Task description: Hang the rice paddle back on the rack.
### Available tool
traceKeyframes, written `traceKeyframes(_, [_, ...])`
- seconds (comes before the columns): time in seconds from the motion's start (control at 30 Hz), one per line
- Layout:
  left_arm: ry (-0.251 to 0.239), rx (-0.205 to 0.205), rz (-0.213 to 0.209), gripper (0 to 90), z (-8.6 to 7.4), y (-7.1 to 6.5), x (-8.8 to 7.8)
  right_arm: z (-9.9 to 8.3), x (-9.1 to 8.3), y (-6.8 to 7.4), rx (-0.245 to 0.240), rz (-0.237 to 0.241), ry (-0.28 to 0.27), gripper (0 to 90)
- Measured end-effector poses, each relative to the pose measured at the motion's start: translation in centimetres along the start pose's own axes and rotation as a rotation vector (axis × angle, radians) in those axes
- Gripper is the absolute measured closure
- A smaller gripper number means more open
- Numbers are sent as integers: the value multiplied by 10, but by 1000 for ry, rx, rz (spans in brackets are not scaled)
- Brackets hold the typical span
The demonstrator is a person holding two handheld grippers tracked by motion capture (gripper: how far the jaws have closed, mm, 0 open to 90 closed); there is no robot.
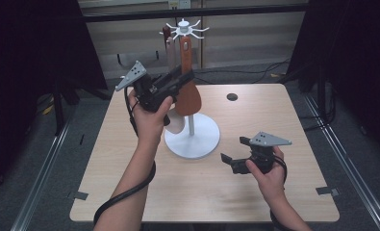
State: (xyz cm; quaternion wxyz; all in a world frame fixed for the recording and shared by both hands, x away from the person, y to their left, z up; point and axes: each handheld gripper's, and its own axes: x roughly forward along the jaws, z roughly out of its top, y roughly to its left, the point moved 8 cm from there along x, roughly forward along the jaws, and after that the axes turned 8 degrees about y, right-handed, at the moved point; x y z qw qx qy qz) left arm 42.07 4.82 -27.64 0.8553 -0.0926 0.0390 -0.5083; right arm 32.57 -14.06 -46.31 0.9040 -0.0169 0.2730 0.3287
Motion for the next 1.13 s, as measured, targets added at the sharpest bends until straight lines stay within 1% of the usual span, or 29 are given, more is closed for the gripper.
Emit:
traceKeyframes(0.03, [-5, 1, 9, 543, -1, 0, -2, 0, 0, 1, -1, 2, 1, 39])
traceKeyframes(0.07, [-4, 4, 8, 526, -2, -1, -6, 0, 0, 1, -4, -1, 0, 39])
traceKeyframes(0.13, [3, 14, 7, 517, -5, -2, -10, 2, 0, 3, -5, 1, -3, 39])
traceKeyframes(0.2, [-18, 17, 15, 459, -5, -4, -15, 3, 0, 4, -6, 1, -3, 39])
traceKeyframes(0.23, [-14, 28, 13, 447, -6, -5, -17, 3, 0, 4, -7, -1, -4, 39])
traceKeyframes(0.27, [-17, 28, 13, 433, -7, -7, -18, 3, 0, 4, -9, -2, -4, 39])
traceKeyframes(0.3, [-12, 39, 27, 410, -9, -7, -21, 2, 0, 4, -3, 1, 1, 39])
traceKeyframes(0.33, [-5, 48, 30, 382, -12, -8, -23, 2, 1, 4, 0, 0, 2, 39])
traceKeyframes(0.37, [-1, 49, 37, 355, -14, -8, -24, 1, 1, 4, -2, 1, 4, 39])
traceKeyframes(0.4, [-10, 55, 48, 335, -16, -8, -26, 1, 1, 4, -1, 2, 5, 39])
traceKeyframes(0.43, [4, 76, 53, 311, -20, -7, -28, 1, 1, 4, -2, 2, 4, 39])
traceKeyframes(0.47, [-1, 74, 62, 287, -22, -7, -30, 1, 1, 4, -2, 0, 6, 39])
traceKeyframes(0.5, [3, 67, 66, 260, -24, -8, -32, 1, 1, 4, -1, 1, 7, 39])
traceKeyframes(0.53, [10, 70, 71, 242, -27, -8, -33, 1, 0, 4, -5, -2, 6, 39])
traceKeyframes(0.57, [2, 71, 67, 229, -28, -9, -35, 1, 0, 4, -5, -3, 5, 39])
traceKeyframes(0.67, [31, 107, 80, 207, -35, -11, -38, 1, 0, 3, -5, -4, 8, 39])
traceKeyframes(0.7, [51, 121, 85, 193, -38, -11, -40, 1, 0, 3, -4, -2, 8, 39])
traceKeyframes(0.73, [57, 125, 85, 186, -40, -11, -41, 1, 1, 4, -3, -3, 8, 39])
traceKeyframes(0.77, [49, 109, 82, 186, -42, -12, -42, 1, 1, 4, -2, -3, 8, 39])
traceKeyframes(0.83, [66, 120, 89, 181, -46, -10, -47, 0, 1, 5, -4, -1, 10, 39])
traceKeyframes(0.93, [68, 118, 90, 171, -51, -9, -51, 0, 1, 5, -8, -2, 9, 39])
traceKeyframes(1.0, [64, 107, 92, 162, -53, -10, -54, 0, 1, 4, -11, -2, 10, 39])
traceKeyframes(1.03, [70, 115, 92, 161, -54, -9, -55, 0, 1, 4, -9, -1, 11, 39])
traceKeyframes(1.07, [64, 107, 93, 159, -55, -10, -55, -1, 1, 4, -7, -2, 11, 39])
traceKeyframes(1.1, [77, 121, 93, 157, -56, -9, -57, -1, 1, 4, -6, -5, 10, 39])
traceKeyframes(1.13, [69, 111, 90, 155, -56, -10, -57, -1, 1, 4, -5, -3, 10, 39])
